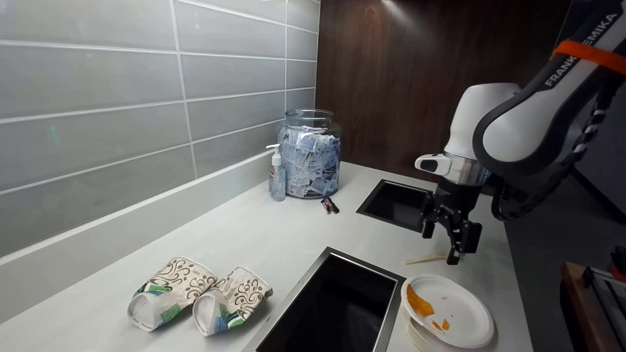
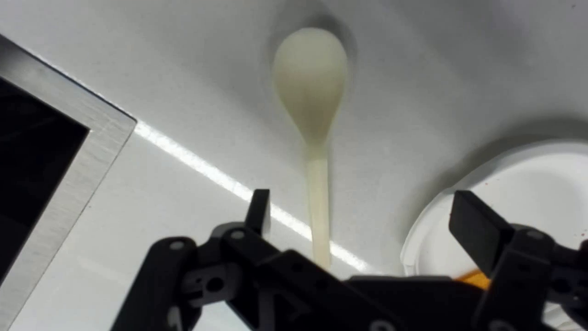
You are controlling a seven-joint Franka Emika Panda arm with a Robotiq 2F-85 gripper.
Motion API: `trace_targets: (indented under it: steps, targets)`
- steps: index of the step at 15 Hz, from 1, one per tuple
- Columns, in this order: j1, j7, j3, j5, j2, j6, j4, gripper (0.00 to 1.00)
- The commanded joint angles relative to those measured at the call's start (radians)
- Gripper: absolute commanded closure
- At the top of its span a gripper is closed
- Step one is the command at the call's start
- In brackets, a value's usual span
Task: Use the spoon to push the big, orange piece into the bin
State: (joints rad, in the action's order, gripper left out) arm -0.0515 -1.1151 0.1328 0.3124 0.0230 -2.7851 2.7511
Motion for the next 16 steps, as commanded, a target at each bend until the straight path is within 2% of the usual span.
trace_targets:
  steps: [1, 5, 6, 8, 16]
  targets:
    - [0.048, -0.006, -0.052, 0.007, 0.010, -0.002, 0.000, 0.00]
    - [0.063, -0.019, -0.068, 0.026, 0.031, -0.002, -0.005, 0.00]
    - [0.034, -0.055, -0.047, 0.064, 0.035, -0.012, -0.006, 0.00]
    - [0.038, -0.090, -0.057, 0.101, 0.035, -0.021, -0.006, 0.00]
    - [0.038, -0.106, -0.052, 0.086, 0.075, -0.070, -0.011, 0.00]
